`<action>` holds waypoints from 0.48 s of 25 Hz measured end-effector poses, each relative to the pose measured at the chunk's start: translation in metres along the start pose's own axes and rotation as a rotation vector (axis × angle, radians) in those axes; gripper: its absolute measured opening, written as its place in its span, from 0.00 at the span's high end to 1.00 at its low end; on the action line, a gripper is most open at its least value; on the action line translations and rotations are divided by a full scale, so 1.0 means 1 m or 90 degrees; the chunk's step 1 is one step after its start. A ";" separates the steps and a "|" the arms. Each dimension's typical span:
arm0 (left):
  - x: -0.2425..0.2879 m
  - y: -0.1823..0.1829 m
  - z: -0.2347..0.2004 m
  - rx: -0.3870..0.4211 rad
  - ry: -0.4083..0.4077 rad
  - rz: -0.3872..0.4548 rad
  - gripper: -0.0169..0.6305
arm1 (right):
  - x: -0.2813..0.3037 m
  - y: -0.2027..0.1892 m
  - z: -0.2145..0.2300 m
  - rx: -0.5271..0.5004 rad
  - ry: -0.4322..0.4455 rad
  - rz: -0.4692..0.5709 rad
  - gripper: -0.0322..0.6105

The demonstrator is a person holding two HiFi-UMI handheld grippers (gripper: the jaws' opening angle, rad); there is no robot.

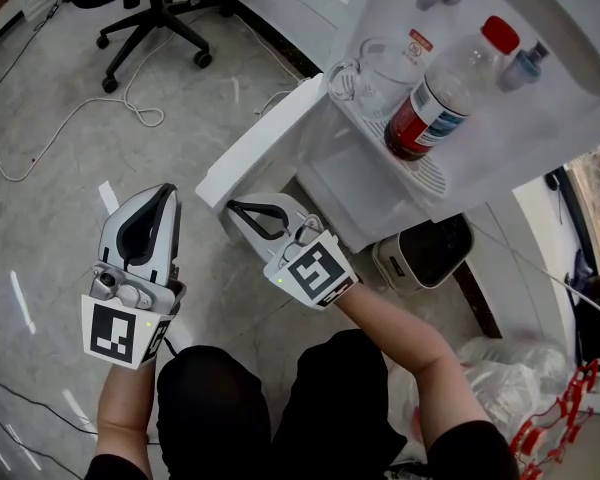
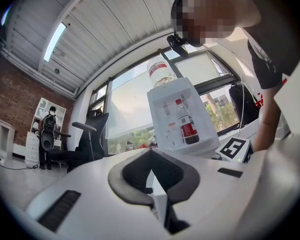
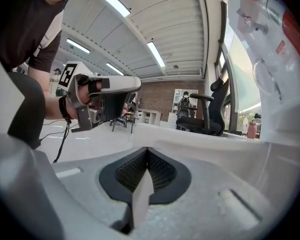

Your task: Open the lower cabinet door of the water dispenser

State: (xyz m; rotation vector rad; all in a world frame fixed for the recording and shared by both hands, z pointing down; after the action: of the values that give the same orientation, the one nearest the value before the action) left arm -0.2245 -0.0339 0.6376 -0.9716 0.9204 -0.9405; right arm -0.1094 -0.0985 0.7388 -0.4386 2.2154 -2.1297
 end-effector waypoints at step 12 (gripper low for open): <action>-0.001 -0.005 -0.014 0.003 0.030 -0.008 0.96 | 0.048 0.001 0.011 -0.015 -0.042 0.022 0.94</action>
State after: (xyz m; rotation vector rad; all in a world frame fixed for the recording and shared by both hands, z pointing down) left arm -0.2392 -0.0382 0.6384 -0.9559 0.9521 -0.9791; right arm -0.1531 -0.1196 0.7450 -0.4623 2.1974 -2.0442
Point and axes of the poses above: the fingertips, and each gripper's own axes: x forward along the fingers, z to its right, y out of its top, the point moved 6 cm from there along -x, backward along the fingers, and after that the axes turned 8 degrees about x, right-handed, at the moved point
